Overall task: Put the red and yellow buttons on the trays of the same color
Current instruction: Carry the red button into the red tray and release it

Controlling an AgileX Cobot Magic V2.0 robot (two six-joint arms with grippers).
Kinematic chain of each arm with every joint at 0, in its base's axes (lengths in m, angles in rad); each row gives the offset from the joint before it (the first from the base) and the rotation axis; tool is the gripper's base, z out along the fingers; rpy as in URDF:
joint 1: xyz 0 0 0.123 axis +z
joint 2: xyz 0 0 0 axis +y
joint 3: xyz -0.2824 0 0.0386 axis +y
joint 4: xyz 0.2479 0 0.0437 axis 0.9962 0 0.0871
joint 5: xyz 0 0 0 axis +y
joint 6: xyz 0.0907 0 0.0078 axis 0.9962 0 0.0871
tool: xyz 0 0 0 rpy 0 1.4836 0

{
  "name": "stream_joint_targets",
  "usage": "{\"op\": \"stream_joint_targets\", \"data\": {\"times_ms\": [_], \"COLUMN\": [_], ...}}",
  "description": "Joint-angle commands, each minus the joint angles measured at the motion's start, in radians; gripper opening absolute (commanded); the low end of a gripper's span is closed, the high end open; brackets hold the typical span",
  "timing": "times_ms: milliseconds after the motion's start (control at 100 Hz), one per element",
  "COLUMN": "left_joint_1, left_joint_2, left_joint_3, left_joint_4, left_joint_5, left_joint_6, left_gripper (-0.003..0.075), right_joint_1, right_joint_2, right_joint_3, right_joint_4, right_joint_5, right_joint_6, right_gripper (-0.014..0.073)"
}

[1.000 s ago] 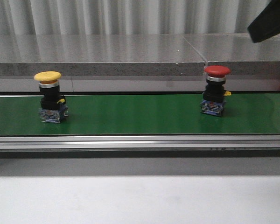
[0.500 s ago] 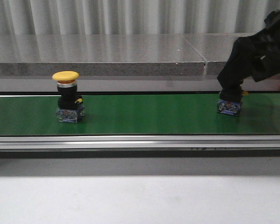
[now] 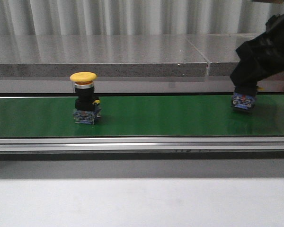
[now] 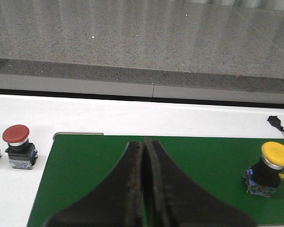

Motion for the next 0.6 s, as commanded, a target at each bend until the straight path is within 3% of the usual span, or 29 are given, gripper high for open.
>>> {"op": "stream_joint_targets", "data": {"times_ms": [0, 190, 430, 590], "left_joint_1": [-0.008, -0.008, -0.008, -0.008], "left_joint_2": [0.0, 0.0, 0.0, 0.0], "left_joint_3": [-0.025, -0.025, -0.025, -0.025], "left_joint_4": [0.002, 0.002, 0.002, 0.002], "left_joint_5": [-0.07, -0.07, -0.07, -0.07], "left_joint_6": [-0.003, -0.003, -0.003, -0.003], "left_gripper": [-0.0021, -0.0021, -0.0021, -0.0021], "right_joint_1": [-0.027, -0.135, -0.375, -0.528], "right_joint_2": [-0.077, -0.16, -0.201, -0.197], "right_joint_3": [-0.047, -0.101, -0.161, -0.163], "right_joint_4": [0.021, 0.021, 0.025, 0.038], "right_joint_5": [-0.018, 0.047, 0.106, 0.049], "right_joint_6": [0.023, 0.034, 0.062, 0.133], "right_gripper": [0.0253, 0.0253, 0.0253, 0.0253]}}
